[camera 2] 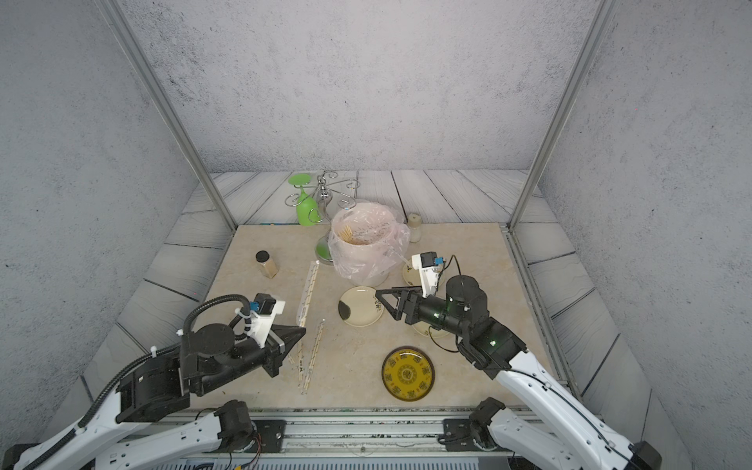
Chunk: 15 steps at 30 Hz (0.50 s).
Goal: Remove the packaging of disposable chopsticks
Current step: Pick up the disposable chopsticks from the center of the board.
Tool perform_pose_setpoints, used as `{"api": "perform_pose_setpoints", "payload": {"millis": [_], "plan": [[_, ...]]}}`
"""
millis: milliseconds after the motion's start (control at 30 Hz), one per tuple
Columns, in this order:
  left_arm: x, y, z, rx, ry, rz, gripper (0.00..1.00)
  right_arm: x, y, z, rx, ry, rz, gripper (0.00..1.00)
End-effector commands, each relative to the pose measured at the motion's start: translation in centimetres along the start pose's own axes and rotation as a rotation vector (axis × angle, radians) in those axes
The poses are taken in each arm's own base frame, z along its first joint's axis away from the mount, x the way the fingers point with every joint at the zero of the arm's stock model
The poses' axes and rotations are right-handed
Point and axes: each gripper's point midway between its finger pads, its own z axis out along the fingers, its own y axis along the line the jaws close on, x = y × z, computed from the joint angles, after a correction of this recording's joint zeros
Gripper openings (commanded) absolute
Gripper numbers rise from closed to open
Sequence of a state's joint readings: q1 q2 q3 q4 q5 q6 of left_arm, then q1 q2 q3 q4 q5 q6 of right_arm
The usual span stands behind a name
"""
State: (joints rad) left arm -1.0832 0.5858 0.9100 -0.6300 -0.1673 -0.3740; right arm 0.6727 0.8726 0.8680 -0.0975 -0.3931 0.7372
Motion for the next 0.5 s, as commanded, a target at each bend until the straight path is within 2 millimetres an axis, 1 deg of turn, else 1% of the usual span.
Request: {"api": "perform_pose_setpoints", "payload": {"millis": [0, 167, 233, 333, 467], "plan": [[-2.4, -0.2, 0.3, -0.016, -0.085, 0.097, 0.00, -1.6, 2.3, 0.6, -0.068, -0.043, -0.013, 0.69], [-2.8, -0.8, 1.9, -0.007, -0.116, 0.147, 0.00, -1.3, 4.1, 3.0, -0.139, -0.006, 0.020, 0.69], [-2.8, -0.7, 2.4, -0.015, -0.128, 0.164, 0.00, -0.7, 4.6, 4.2, -0.152, 0.025, 0.032, 0.69], [-2.9, -0.7, 2.6, -0.018, -0.155, 0.184, 0.00, 0.1, 4.9, 5.8, -0.169, 0.073, 0.072, 0.69], [-2.6, -1.0, 2.8, -0.002, -0.155, 0.224, 0.00, 0.7, 5.2, 7.3, -0.204, 0.110, 0.121, 0.70]]}}
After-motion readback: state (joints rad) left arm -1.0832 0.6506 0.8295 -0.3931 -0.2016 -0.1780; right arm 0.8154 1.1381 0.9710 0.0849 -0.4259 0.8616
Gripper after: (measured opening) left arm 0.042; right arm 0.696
